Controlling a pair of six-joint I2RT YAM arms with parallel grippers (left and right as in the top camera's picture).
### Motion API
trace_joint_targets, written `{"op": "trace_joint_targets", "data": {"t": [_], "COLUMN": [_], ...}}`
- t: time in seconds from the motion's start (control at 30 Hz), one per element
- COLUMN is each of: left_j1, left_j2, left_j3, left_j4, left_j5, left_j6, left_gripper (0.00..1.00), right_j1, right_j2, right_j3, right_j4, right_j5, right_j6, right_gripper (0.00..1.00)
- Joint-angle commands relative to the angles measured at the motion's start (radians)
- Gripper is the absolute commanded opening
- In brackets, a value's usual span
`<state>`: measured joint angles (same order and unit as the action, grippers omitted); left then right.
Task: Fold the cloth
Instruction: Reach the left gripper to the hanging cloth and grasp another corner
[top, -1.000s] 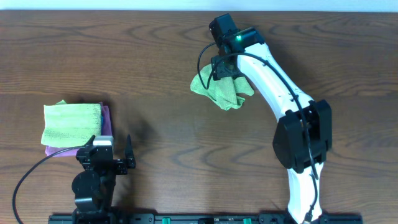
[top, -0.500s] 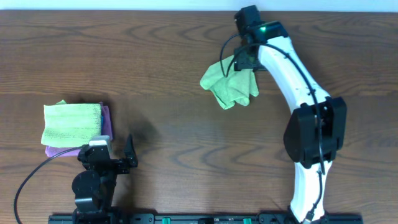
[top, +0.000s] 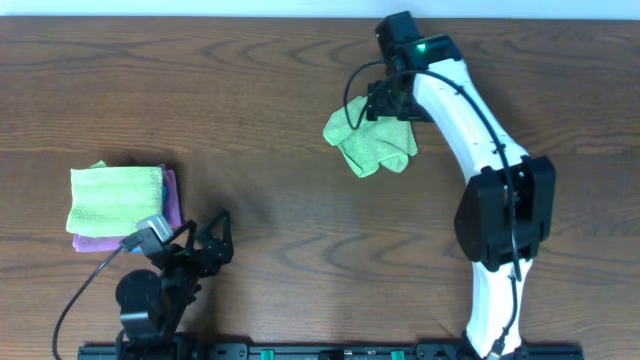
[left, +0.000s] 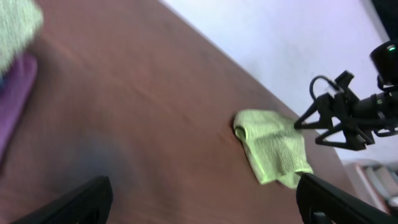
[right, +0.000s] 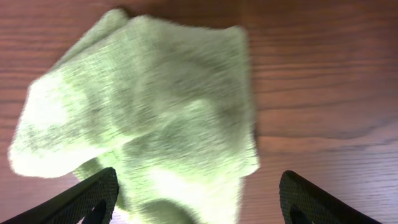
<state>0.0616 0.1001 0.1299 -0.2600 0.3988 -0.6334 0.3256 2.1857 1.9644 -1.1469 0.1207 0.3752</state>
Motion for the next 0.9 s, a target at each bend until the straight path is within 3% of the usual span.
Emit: {"op": "trace_joint_targets", "data": {"t": [0.0,0.13,0.33,0.47,0.6,0.7,0.77,0.87], "left_j1": [-0.003,-0.004,-0.036,-0.107,-0.146,-0.162,-0.179,-0.212], "left_j2": [0.118,0.38,0.938,1.164,1.304,1.375,1.421,1.47], "left_j3": [0.093,0.25,0.671,0.846,0.89,0.89,0.891,0.894], "left_j4": [0.004,0.002,-0.068,-0.043,0.034,0.133,0.166,0.167], "left_j5": [0.04,0.085,0.312,0.377,0.414,0.403,0.348,0.283], "left_j6": [-0.061,-0.034,0.092,0.127,-0.078,-0.145,-0.242,-0.291], "left_gripper": [0.96,0.96,0.95,0.95,0.95,0.95,0.95,0.96], "right_j1": [0.031,0.04,0.013,-0.02,-0.056,-0.082,-0.095,-0.105], "right_j2": [0.014,0.013,0.008,-0.016,-0.053,-0.069,-0.077,-0.082], "right_j3": [0.018,0.018,0.018,0.018,0.018,0.018,0.018,0.018], "right_j4": [-0.006,-0.014,-0.085,-0.092,-0.096,-0.107,-0.123,-0.137], "right_j5": [-0.027,-0.027,-0.016,-0.017,-0.017,-0.021,-0.02,-0.021], "right_j6": [0.013,0.013,0.04,0.051,0.051,0.051,0.05,0.05], "right_gripper": [0.83,0.84,0.83,0.82,0.82,0.82,0.81,0.81]}}
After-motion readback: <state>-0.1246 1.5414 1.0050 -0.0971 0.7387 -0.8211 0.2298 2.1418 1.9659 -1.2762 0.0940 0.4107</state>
